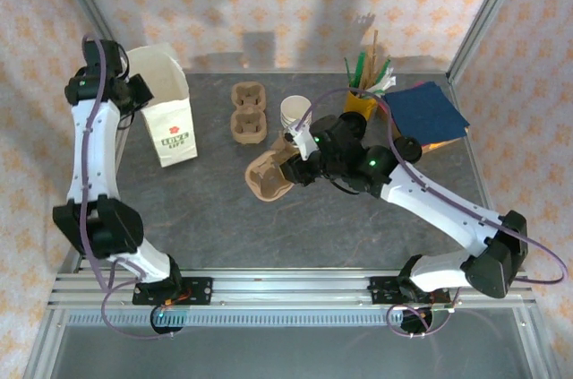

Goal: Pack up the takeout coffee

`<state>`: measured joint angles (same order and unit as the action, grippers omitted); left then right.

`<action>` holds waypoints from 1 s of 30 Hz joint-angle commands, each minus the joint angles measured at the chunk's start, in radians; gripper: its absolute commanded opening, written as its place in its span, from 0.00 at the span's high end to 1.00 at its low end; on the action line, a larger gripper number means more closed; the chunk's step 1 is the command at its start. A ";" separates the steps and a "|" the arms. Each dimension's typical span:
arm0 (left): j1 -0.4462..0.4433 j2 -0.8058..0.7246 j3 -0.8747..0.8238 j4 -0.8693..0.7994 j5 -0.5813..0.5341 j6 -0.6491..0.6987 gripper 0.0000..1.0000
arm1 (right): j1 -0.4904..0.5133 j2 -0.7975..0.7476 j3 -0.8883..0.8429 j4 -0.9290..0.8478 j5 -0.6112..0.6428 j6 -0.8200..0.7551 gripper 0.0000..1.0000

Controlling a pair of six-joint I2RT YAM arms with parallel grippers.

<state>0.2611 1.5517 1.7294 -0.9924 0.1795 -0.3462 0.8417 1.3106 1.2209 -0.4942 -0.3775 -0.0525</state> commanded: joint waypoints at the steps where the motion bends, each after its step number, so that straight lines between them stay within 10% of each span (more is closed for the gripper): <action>1: -0.022 -0.114 -0.103 0.008 0.036 0.005 1.00 | 0.003 -0.040 0.014 -0.007 0.007 0.009 0.74; 14: -0.282 -0.486 -0.331 -0.107 0.064 -0.067 1.00 | 0.003 -0.111 0.150 -0.113 0.010 -0.005 0.74; 30: -0.571 -0.550 -0.441 -0.090 0.127 -0.115 1.00 | 0.003 -0.124 0.305 -0.199 -0.031 0.012 0.74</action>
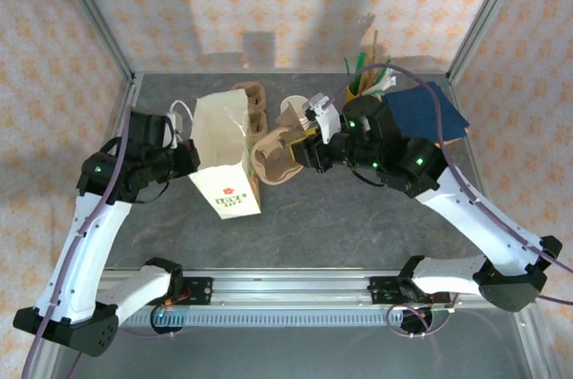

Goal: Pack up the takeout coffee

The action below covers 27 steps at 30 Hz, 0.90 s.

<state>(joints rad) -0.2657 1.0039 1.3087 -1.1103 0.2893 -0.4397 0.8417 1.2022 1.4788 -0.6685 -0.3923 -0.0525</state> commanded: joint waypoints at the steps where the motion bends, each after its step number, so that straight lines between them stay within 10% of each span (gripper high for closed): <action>1: -0.072 -0.001 -0.032 0.046 0.018 -0.024 1.00 | 0.003 -0.015 0.057 -0.029 -0.018 0.013 0.74; 9: -0.239 0.047 -0.070 0.123 -0.025 0.020 1.00 | 0.003 0.037 0.159 -0.051 -0.039 0.008 0.74; 27: -0.251 0.052 -0.117 0.193 0.041 0.205 1.00 | 0.003 0.236 0.174 0.053 -0.151 -0.036 0.74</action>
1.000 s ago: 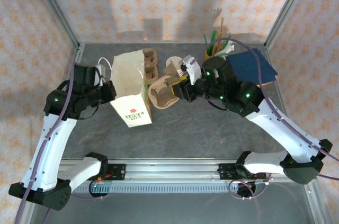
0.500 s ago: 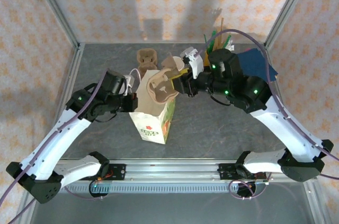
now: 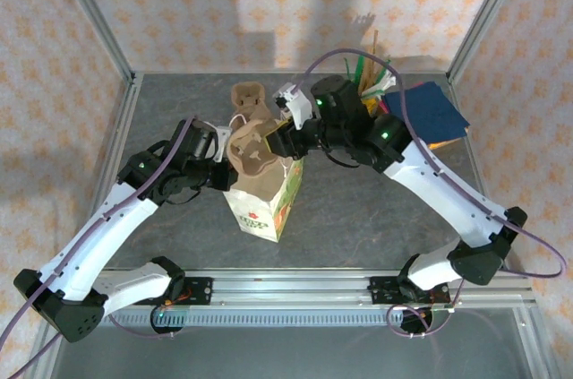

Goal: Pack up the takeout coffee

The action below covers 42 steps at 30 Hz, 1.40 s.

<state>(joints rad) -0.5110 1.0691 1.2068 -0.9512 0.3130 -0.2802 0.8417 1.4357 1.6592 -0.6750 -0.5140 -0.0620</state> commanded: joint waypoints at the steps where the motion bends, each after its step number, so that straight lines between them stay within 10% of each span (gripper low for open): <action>1: -0.006 -0.014 -0.016 0.034 0.019 0.050 1.00 | 0.003 0.010 -0.010 0.063 -0.024 -0.033 0.74; 42: -0.006 0.020 0.005 0.048 0.023 0.116 1.00 | 0.054 0.104 -0.204 -0.124 0.231 -0.163 0.76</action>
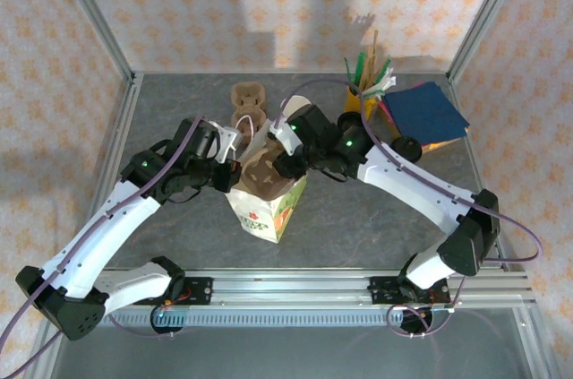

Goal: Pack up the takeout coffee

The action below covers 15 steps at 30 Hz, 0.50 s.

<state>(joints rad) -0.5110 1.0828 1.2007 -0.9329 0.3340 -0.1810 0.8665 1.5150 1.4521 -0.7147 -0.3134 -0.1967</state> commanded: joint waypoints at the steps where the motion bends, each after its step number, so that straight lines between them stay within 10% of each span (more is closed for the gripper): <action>1: -0.006 0.009 0.013 0.031 0.001 0.017 1.00 | 0.040 0.033 0.008 -0.095 0.041 -0.031 0.76; 15: -0.006 -0.001 -0.001 0.080 0.020 0.032 1.00 | 0.074 0.186 0.120 -0.231 0.099 0.011 0.77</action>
<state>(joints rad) -0.5110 1.0889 1.2011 -0.9047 0.3420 -0.1780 0.9352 1.6783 1.5314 -0.8612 -0.2508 -0.2024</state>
